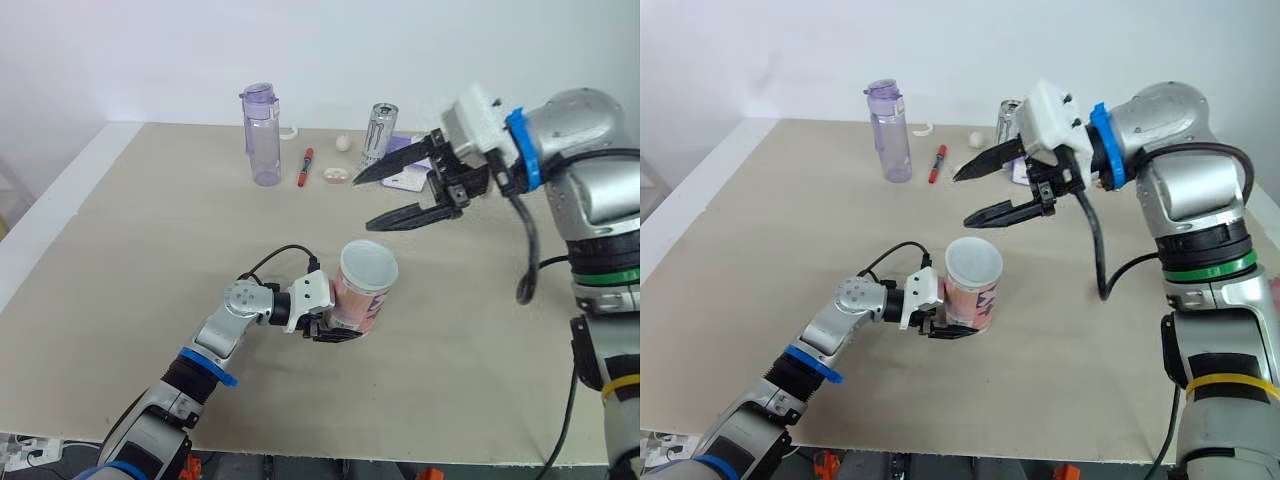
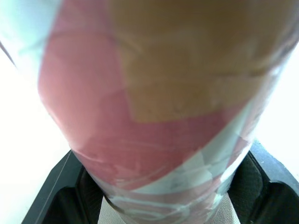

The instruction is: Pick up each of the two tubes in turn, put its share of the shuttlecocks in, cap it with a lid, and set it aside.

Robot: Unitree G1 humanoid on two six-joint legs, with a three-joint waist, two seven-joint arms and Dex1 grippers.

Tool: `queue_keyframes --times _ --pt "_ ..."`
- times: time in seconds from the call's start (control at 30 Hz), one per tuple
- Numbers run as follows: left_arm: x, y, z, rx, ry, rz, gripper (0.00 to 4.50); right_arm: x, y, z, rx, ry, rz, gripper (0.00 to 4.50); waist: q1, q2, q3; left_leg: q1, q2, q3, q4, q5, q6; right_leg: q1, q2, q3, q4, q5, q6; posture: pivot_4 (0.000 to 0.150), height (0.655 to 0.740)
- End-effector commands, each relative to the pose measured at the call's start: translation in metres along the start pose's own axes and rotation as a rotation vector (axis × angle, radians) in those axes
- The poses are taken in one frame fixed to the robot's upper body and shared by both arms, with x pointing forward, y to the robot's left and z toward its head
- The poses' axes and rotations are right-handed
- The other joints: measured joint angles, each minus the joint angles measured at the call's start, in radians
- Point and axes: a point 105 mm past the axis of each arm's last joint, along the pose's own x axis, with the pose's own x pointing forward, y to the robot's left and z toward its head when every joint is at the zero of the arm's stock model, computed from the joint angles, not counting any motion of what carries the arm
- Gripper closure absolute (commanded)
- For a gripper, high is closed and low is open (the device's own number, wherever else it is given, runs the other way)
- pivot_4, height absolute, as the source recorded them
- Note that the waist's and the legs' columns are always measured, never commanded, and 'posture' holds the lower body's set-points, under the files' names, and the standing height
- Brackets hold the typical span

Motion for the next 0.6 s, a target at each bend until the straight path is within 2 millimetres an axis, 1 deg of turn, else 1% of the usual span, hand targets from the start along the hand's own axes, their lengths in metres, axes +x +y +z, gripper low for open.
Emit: queue_keyframes --times 0.03,0.07,0.1,0.2,0.37,0.53,0.6 --pt "-0.009 0.000 -0.027 -0.073 0.100 0.024 1.49 0.010 0.014 -0.009 0.033 0.020 0.037 2.43 -0.001 0.000 0.000 0.000 0.000 0.000 0.000 0.000 0.000 0.000 0.000 0.000 0.000 0.000 0.000 0.150 0.7400" --pt "-0.009 0.001 -0.027 -0.073 0.100 0.023 1.49 0.012 0.016 -0.013 0.045 0.030 0.040 2.90 -0.002 0.000 0.000 0.000 0.000 0.001 0.000 0.000 0.000 0.000 0.000 0.000 0.000 0.000 0.000 0.150 0.7400" --pt "-0.009 0.001 -0.026 -0.072 0.100 0.023 1.49 0.015 0.018 -0.019 0.056 0.054 0.047 3.48 -0.002 0.000 0.000 0.000 0.000 0.002 0.000 0.000 0.000 0.000 0.000 0.000 0.000 0.000 0.001 0.150 0.7400" --pt "-0.008 0.001 -0.026 -0.072 0.100 0.024 1.49 0.019 0.021 -0.030 0.083 0.098 0.061 4.45 -0.004 0.000 0.000 0.000 -0.001 0.003 0.001 0.000 0.000 -0.001 0.001 0.000 0.001 -0.001 0.002 0.150 0.7400" --pt "-0.008 0.001 -0.027 -0.073 0.100 0.029 1.49 0.024 0.024 -0.054 0.122 0.209 0.085 4.45 -0.004 -0.001 0.000 0.000 -0.001 0.003 0.001 0.000 0.000 0.000 0.001 0.000 0.000 -0.001 0.003 0.150 0.7400" --pt "-0.008 0.001 -0.028 -0.076 0.100 0.034 1.49 0.031 0.026 -0.063 0.157 0.253 0.103 4.45 -0.006 -0.005 -0.005 0.003 0.000 0.002 0.001 0.000 0.000 0.001 0.002 0.000 0.000 -0.001 0.003 0.150 0.7400" --pt "-0.008 0.001 -0.028 -0.076 0.099 0.036 1.49 0.033 0.028 -0.070 0.186 0.299 0.120 4.45 -0.009 -0.006 -0.006 0.005 0.000 0.002 0.001 0.000 0.000 0.001 0.002 0.000 0.000 -0.001 0.004 0.150 0.7400"
